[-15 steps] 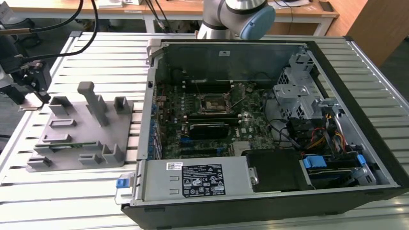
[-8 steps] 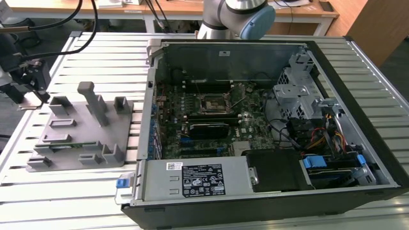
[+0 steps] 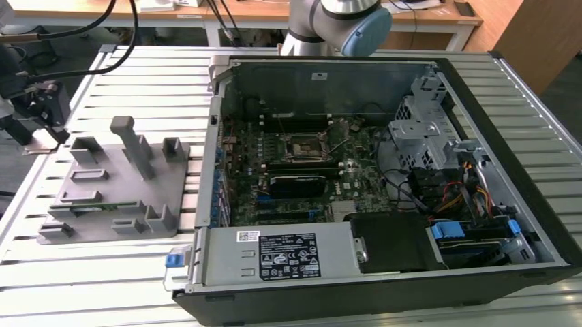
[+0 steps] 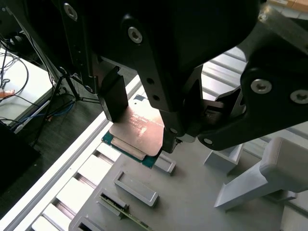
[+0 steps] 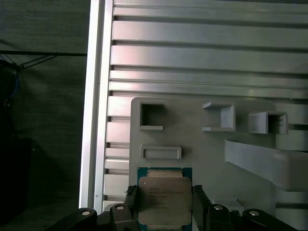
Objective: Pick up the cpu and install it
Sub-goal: 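Pick up the cpu and move it towards the insertion slot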
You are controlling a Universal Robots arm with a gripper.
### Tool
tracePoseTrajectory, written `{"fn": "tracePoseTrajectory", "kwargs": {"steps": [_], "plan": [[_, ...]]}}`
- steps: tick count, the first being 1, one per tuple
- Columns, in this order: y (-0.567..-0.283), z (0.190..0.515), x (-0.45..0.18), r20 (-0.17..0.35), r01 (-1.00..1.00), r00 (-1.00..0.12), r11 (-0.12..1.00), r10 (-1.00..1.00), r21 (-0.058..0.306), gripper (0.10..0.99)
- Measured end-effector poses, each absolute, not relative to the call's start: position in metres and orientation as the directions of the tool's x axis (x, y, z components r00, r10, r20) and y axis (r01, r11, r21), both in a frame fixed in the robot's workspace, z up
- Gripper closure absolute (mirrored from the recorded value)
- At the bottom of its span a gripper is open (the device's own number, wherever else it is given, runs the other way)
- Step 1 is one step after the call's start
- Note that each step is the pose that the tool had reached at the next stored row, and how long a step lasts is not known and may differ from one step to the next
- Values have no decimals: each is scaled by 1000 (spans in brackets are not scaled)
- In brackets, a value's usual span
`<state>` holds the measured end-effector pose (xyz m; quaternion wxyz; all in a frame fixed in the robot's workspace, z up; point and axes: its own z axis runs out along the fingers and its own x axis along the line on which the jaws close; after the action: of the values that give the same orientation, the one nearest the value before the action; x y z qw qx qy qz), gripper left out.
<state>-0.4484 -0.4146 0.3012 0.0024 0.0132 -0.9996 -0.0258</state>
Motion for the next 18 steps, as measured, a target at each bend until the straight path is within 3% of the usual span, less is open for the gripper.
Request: {"fn": "tracePoseTrajectory", "kwargs": {"steps": [18], "plan": [[-415,313,-448,4,-26,-1000,998,-26,52,549]]}}
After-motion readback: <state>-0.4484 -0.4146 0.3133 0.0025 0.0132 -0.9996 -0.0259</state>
